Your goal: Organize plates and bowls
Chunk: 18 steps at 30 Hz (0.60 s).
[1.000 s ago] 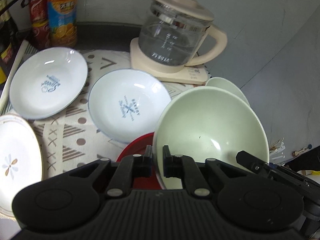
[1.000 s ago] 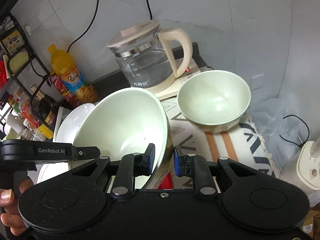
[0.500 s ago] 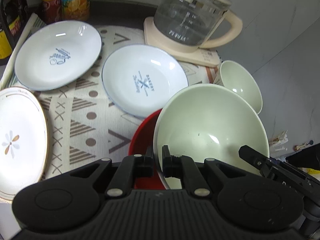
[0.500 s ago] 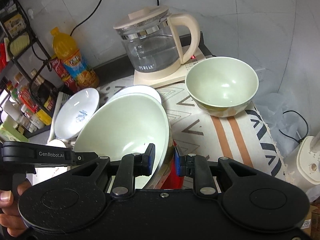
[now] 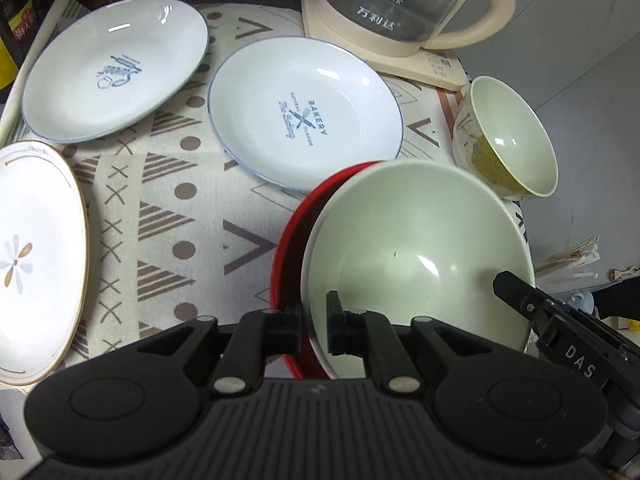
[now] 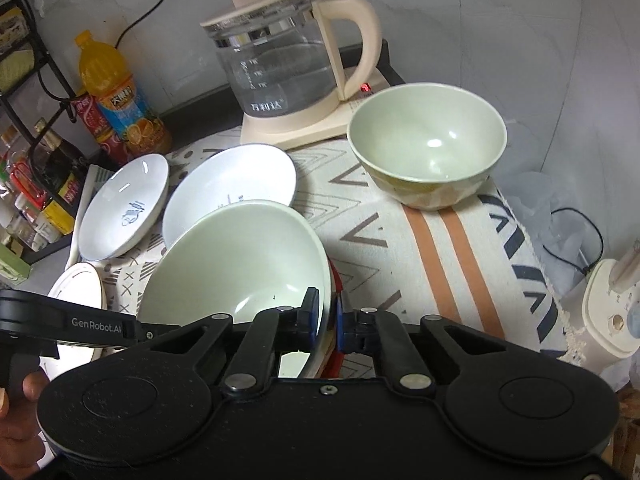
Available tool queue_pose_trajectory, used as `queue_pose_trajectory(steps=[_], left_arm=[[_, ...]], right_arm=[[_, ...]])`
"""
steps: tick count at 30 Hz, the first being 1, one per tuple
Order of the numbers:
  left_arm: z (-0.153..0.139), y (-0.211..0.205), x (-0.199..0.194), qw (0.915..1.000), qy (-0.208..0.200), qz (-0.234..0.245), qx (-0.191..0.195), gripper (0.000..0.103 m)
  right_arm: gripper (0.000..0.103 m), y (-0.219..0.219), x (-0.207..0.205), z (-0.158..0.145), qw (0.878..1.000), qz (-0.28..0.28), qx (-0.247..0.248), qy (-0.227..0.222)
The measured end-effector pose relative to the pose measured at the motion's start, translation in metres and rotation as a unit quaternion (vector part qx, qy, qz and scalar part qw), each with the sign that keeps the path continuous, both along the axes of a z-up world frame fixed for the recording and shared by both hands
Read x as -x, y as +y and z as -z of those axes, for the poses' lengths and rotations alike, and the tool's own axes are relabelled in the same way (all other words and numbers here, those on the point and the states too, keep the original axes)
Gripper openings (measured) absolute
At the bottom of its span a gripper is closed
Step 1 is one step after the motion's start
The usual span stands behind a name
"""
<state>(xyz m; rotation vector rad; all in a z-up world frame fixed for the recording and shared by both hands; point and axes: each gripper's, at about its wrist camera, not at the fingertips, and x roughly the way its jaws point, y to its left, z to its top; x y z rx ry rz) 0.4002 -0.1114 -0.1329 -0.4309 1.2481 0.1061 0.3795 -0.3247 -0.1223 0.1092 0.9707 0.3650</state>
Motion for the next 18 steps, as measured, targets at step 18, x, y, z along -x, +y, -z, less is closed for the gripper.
queue_pose_trajectory(steps=[18], left_arm=[[-0.031, 0.012, -0.008, 0.9994, 0.002, -0.034, 0.0, 0.026]], right_arm=[[0.008, 0.002, -0.01, -0.003, 1.0, -0.015, 0.005, -0.007]])
